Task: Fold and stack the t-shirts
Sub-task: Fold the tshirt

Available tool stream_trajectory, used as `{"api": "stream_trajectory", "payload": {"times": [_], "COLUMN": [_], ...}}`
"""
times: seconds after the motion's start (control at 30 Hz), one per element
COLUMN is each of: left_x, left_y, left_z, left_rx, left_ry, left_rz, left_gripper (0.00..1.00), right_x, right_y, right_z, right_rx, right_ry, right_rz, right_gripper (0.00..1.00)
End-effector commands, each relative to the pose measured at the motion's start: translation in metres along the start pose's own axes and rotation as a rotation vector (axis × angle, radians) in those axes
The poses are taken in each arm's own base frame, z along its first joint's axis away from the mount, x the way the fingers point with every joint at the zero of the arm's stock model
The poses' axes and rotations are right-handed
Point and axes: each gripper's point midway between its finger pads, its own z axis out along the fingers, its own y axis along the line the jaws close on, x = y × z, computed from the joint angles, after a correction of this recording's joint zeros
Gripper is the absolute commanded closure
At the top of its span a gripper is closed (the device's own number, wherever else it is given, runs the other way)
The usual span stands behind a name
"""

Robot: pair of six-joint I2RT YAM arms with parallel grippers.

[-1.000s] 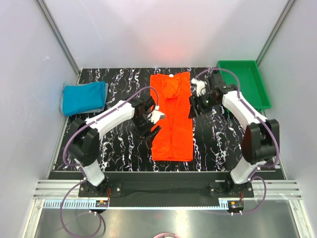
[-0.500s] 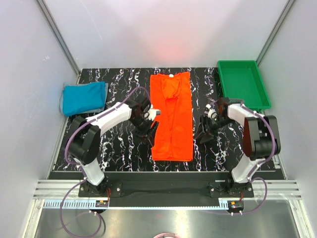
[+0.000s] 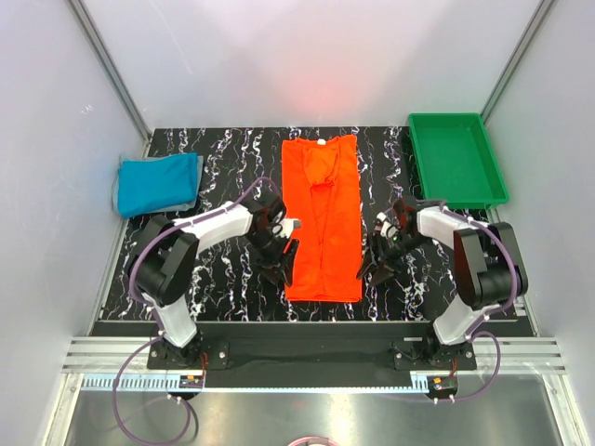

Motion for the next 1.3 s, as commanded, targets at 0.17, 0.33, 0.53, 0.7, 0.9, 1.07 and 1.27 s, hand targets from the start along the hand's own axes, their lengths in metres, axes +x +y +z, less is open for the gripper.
{"api": "stream_trajectory", "payload": {"times": [0.17, 0.33, 0.53, 0.7, 0.9, 1.07, 1.27], "left_x": [-0.003, -0.005, -0.004, -0.004, -0.002, 0.002, -0.011], "left_y": [-0.008, -0.008, -0.010, -0.015, -0.016, -0.019, -0.017], "left_z": [0.014, 0.018, 0.023, 0.028, 0.027, 0.020, 0.005], "left_rx": [0.056, 0.064, 0.080, 0.098, 0.105, 0.102, 0.092], "left_ry": [0.003, 0.013, 0.030, 0.043, 0.042, 0.024, -0.017], "left_rz": [-0.024, -0.030, -0.036, -0.031, -0.028, -0.015, 0.039], "left_gripper": [0.42, 0.43, 0.46, 0.54, 0.65, 0.91, 1.00], "right_x": [0.014, 0.014, 0.017, 0.018, 0.015, 0.008, -0.001], "right_y": [-0.005, -0.008, -0.012, -0.011, -0.008, 0.000, 0.017], "right_z": [0.023, 0.028, 0.035, 0.040, 0.044, 0.035, 0.018], "right_rx": [0.009, 0.019, 0.032, 0.024, 0.019, 0.018, 0.004], "right_ry": [0.095, 0.118, 0.144, 0.166, 0.178, 0.140, 0.080], "right_rz": [0.078, 0.092, 0.103, 0.097, 0.083, 0.037, -0.046], "right_gripper": [0.46, 0.49, 0.49, 0.58, 0.97, 1.00, 1.00]}}
